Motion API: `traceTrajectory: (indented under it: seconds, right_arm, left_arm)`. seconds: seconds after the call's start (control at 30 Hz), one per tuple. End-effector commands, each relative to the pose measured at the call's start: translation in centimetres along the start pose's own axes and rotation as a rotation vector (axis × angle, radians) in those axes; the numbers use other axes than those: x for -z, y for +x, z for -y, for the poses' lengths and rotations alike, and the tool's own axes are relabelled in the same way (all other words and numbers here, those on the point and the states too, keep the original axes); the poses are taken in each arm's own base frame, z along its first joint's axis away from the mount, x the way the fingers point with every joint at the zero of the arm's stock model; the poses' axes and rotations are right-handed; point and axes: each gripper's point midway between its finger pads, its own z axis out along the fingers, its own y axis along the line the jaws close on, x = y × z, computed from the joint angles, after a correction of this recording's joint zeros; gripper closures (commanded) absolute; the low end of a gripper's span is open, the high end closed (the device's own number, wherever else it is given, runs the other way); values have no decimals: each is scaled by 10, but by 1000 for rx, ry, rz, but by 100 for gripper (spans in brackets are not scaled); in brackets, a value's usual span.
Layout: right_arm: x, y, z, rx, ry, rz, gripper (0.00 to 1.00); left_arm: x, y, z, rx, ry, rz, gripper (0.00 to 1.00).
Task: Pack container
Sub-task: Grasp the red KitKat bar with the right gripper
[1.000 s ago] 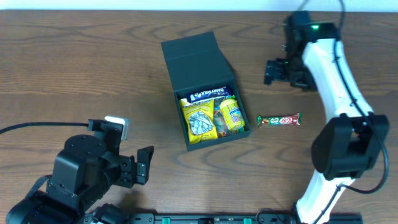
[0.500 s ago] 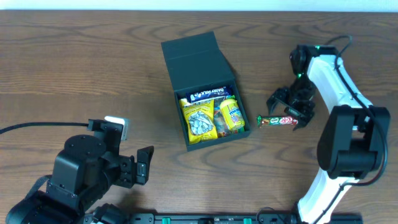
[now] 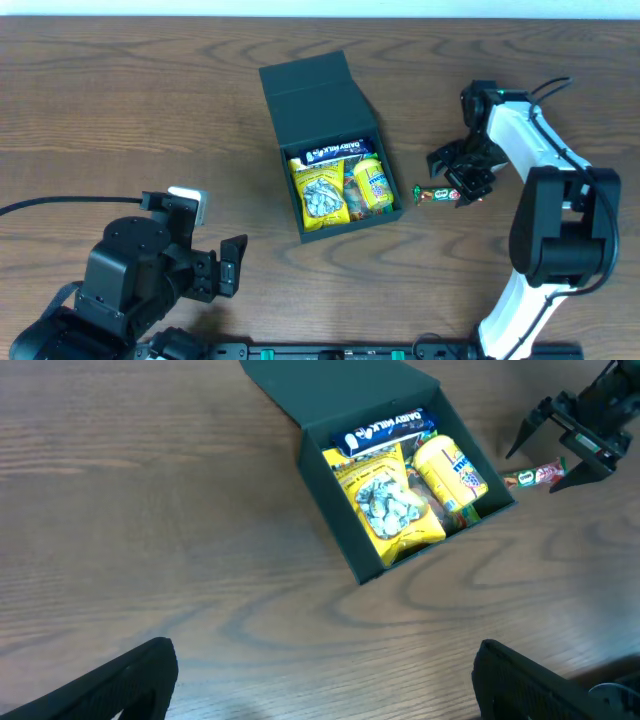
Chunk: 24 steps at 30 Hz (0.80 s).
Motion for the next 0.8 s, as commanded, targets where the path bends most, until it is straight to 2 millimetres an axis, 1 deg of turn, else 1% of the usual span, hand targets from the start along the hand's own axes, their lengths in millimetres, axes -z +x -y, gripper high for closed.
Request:
traceTrajectory:
  seconds: [0.0,0.17,0.43,0.77]
  right_arm:
    - [-5,5,-1,-34,12,3,24]
    - [-6,1,-8,-27,-13,25,30]
    - [-15,2,-8,-25,-21,29,32]
    - [-18,-1,-10,-26,-29,42,37]
  left_arm:
    - [6,-6,1,-21,1,24,5]
    - [6,-6,0,-21,0,24,5]
    - [6,-5,0,-21,1,24,5]
    - [6,-6,1,-21,1,24,5]
